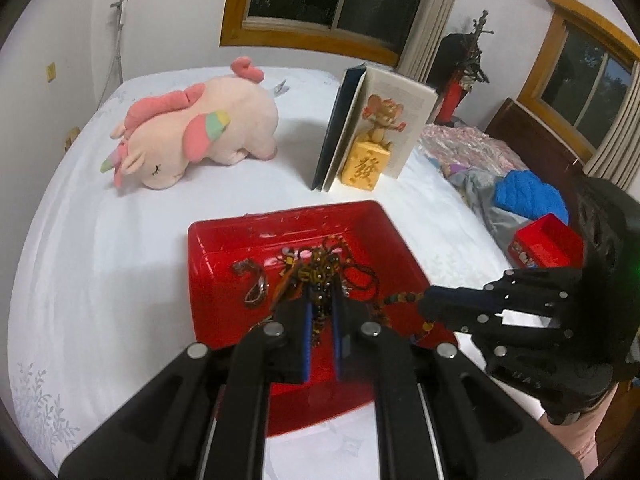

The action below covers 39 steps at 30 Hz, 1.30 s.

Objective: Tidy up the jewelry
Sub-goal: 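Carry both pieces over the red box and open both grippers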

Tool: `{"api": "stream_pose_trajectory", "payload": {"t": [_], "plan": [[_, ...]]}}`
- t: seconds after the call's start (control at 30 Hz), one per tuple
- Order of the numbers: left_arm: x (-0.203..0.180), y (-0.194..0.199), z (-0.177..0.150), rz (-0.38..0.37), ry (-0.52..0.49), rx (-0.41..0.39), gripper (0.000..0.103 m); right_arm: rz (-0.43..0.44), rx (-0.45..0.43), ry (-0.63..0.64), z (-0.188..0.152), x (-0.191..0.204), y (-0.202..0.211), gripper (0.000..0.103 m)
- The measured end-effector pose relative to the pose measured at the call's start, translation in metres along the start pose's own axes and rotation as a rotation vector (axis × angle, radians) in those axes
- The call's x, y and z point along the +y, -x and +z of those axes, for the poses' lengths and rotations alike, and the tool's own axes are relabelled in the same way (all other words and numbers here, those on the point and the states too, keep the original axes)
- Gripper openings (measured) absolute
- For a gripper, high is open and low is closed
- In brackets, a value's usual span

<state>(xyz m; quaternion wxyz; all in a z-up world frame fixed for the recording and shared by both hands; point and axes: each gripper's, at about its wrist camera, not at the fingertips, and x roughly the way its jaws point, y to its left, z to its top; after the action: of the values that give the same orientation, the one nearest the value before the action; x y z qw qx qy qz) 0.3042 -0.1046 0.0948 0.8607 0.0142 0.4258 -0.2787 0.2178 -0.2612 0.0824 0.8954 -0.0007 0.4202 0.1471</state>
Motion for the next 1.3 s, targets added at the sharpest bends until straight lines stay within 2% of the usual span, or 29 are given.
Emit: {"api": "stream_pose_trajectory", "payload": {"t": [0.3, 0.63, 0.93, 1.3], "plan": [[0.017, -0.035, -0.01, 0.026, 0.024, 0.075, 0.006, 0.023, 0.056, -0.01, -0.005, -0.004, -0.033, 0.007], [0.025, -0.056, -0.022, 0.057, 0.021, 0.124, 0.006, 0.029, 0.09, -0.013, -0.012, -0.006, -0.049, 0.007], [0.024, -0.062, -0.029, 0.092, 0.008, 0.131, 0.006, 0.019, 0.107, -0.028, -0.017, -0.011, -0.058, 0.007], [0.026, -0.07, -0.035, 0.101, 0.007, 0.151, 0.006, -0.009, 0.125, -0.051, -0.021, -0.02, -0.071, 0.007]]}}
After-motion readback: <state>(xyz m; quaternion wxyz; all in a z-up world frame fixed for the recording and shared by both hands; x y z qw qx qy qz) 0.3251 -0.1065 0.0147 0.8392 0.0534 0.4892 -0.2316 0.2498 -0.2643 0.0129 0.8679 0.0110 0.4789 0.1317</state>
